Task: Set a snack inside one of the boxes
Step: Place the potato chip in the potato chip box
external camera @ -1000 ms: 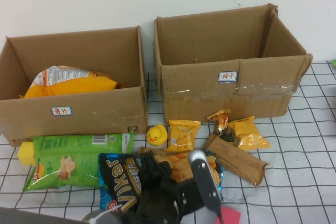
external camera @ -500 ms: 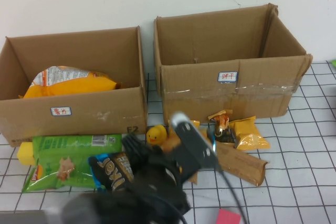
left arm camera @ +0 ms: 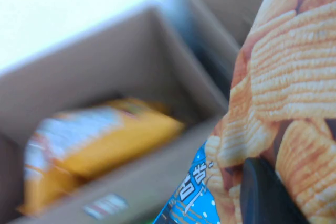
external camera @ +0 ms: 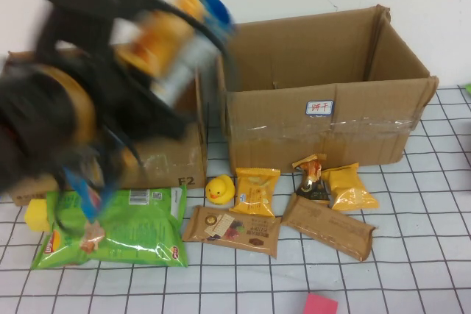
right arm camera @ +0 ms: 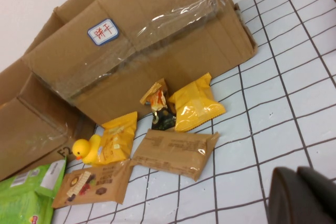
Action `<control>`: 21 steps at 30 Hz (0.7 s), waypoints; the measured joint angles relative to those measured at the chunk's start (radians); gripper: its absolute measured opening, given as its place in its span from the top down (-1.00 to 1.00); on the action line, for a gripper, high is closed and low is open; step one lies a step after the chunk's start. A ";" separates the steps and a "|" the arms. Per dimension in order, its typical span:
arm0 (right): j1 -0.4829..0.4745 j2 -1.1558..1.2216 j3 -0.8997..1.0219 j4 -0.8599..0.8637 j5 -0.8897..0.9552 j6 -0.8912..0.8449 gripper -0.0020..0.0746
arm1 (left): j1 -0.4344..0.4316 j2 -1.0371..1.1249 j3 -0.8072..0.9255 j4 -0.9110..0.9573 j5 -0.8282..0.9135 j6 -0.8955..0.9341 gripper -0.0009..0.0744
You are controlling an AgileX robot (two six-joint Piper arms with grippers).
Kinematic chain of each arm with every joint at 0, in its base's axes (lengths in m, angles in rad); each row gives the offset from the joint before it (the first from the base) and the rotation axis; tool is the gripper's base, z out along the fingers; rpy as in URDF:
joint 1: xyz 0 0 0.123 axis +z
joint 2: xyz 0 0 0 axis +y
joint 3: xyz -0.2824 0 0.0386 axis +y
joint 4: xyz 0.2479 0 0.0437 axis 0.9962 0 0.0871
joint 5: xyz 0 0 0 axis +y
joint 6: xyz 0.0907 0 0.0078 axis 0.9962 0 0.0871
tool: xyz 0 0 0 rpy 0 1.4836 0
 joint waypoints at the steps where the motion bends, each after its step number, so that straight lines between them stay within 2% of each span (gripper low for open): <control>1: 0.000 0.000 0.000 0.000 0.000 0.000 0.95 | 0.050 -0.002 0.000 0.002 -0.036 0.009 0.56; 6: 0.000 0.000 0.000 0.000 0.000 0.000 0.95 | 0.283 0.030 -0.002 -0.008 -0.224 0.004 0.56; 11: 0.000 0.000 0.000 0.000 0.000 0.000 0.95 | 0.511 0.140 -0.002 -0.006 -0.496 -0.163 0.56; 14: 0.000 0.000 0.000 0.002 0.000 0.000 0.95 | 0.619 0.226 -0.002 0.000 -0.667 -0.276 0.56; 17: 0.000 0.000 0.000 0.004 0.001 0.000 0.95 | 0.684 0.319 -0.002 0.005 -0.817 -0.336 0.55; 19: 0.000 0.000 0.000 0.011 0.005 0.000 0.95 | 0.710 0.381 -0.002 0.009 -0.889 -0.351 0.44; 21: 0.000 0.000 0.000 0.013 0.006 0.000 0.95 | 0.726 0.436 -0.017 0.015 -0.925 -0.360 0.14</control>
